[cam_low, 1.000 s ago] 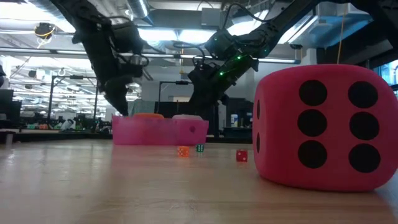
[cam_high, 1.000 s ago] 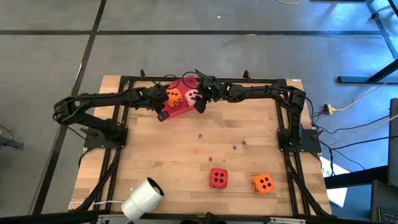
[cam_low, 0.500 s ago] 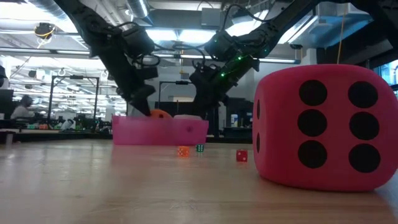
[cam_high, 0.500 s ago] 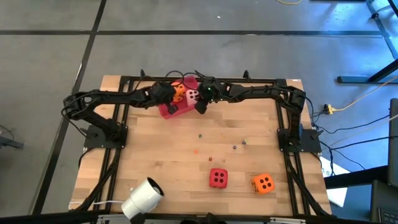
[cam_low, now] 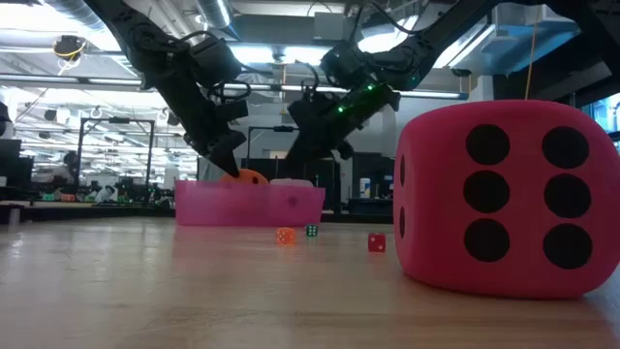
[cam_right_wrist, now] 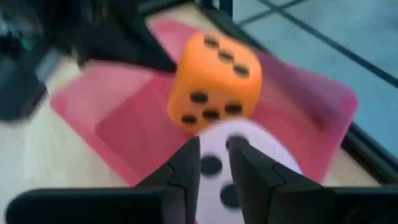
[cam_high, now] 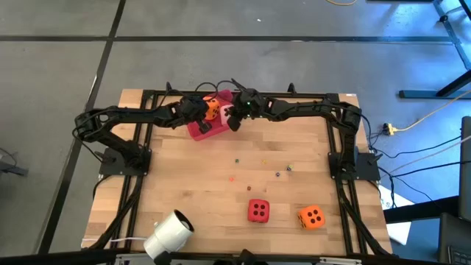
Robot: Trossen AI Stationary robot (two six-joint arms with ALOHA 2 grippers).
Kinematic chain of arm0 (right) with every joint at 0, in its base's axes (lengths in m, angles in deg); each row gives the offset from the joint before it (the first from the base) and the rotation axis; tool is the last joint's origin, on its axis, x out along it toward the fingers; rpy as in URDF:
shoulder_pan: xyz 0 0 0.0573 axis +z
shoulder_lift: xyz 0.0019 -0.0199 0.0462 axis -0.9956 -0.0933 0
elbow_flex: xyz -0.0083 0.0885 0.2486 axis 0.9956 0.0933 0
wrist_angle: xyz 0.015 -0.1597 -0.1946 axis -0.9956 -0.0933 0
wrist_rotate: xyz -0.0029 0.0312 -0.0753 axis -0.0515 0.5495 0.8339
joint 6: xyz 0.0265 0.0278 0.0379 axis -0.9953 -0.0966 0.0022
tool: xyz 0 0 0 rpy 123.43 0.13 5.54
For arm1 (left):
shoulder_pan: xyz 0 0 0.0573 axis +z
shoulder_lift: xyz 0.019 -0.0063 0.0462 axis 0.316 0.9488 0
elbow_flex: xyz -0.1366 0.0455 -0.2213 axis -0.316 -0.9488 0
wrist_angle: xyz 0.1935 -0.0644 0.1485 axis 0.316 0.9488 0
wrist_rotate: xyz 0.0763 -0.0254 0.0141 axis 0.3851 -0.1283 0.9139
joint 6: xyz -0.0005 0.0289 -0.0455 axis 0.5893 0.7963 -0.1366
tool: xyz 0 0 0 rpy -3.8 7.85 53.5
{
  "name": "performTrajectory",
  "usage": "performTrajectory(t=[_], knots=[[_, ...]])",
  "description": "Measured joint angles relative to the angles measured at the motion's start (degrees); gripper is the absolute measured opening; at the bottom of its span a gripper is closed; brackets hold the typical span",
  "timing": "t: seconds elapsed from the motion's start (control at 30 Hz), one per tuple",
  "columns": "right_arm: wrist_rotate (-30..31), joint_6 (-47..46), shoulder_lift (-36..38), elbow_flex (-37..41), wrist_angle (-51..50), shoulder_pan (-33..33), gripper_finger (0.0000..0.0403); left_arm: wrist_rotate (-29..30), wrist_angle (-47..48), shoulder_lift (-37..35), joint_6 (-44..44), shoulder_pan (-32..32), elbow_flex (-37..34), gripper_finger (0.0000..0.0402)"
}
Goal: Pick & Place Dice
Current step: Adjust the large orange die in the red bin
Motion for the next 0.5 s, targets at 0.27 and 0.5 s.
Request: performTrajectory(t=[0.27, 0.5], knots=[[0.0, -0.3, -1.7, 0.0, 3.1, 0.0, 0.0047, -1.2, 0.1, 0.0, 0.0, 0.0, 0.0, 0.0001], [1.2, -2.2, -4.4, -1.5, 3.9, -1.1, 0.0005, -1.2, 0.1, 0.0, 0.0, 0.0, 0.0, 0.0001]])
